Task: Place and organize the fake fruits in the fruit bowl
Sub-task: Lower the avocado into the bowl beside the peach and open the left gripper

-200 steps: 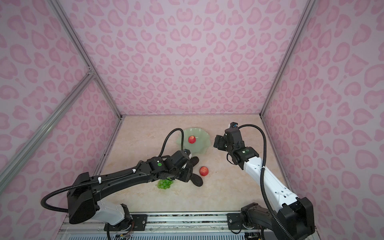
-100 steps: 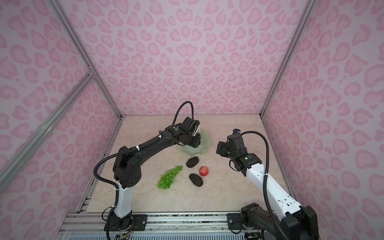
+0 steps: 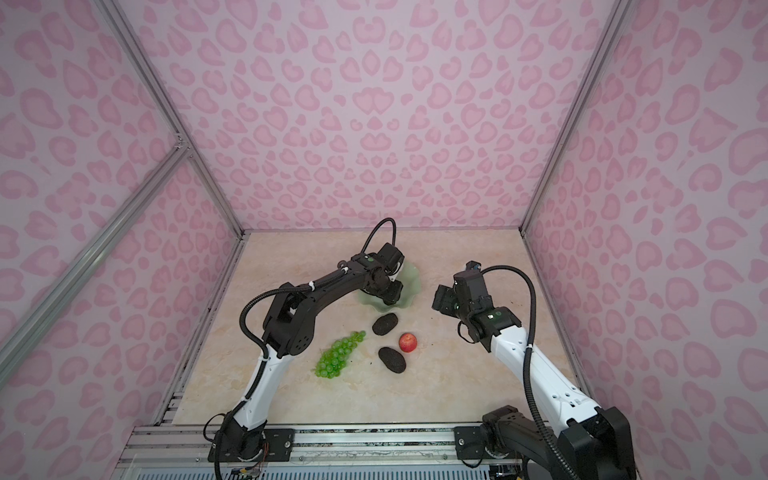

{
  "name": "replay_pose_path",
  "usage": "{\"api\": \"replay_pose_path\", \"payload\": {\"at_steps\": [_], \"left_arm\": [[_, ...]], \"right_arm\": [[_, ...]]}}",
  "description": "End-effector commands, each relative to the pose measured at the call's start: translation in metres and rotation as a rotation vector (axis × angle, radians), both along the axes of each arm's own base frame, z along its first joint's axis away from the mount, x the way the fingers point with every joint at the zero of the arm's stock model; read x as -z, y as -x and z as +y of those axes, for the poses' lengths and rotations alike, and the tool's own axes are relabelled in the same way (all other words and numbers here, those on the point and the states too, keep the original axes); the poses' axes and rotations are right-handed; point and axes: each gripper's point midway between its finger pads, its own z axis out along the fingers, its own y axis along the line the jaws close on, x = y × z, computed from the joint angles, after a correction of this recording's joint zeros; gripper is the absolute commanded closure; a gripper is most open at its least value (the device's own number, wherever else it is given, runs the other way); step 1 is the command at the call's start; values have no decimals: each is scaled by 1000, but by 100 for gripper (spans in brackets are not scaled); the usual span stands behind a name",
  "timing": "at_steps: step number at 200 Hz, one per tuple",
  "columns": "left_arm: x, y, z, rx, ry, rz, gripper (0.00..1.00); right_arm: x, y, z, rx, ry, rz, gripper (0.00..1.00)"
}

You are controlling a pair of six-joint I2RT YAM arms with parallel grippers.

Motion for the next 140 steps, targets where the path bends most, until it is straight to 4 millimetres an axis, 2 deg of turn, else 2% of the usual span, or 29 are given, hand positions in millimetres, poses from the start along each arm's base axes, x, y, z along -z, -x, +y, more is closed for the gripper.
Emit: {"api": "replay_pose_path", "payload": {"at_steps": [1, 17, 51, 70, 102, 140], "left_arm": [[-2, -1, 1, -4, -6, 0, 36], [-13, -3, 0, -2, 11, -19, 28], [-53, -8, -4, 7, 59, -85, 26], [-88, -11, -4, 11, 91, -148, 25], [-158, -10, 1, 11, 169, -274, 23], [-224, 0, 16, -15, 242, -402, 22]], "right_arm": [[1, -1, 1, -3, 1, 4, 10], [2, -2, 1, -3, 3, 7, 10], [11, 1, 6, -23, -12, 40, 11], [17, 3, 10, -41, -23, 65, 11], [28, 10, 20, -84, -38, 109, 13], [50, 26, 45, -149, -37, 172, 14]]}}
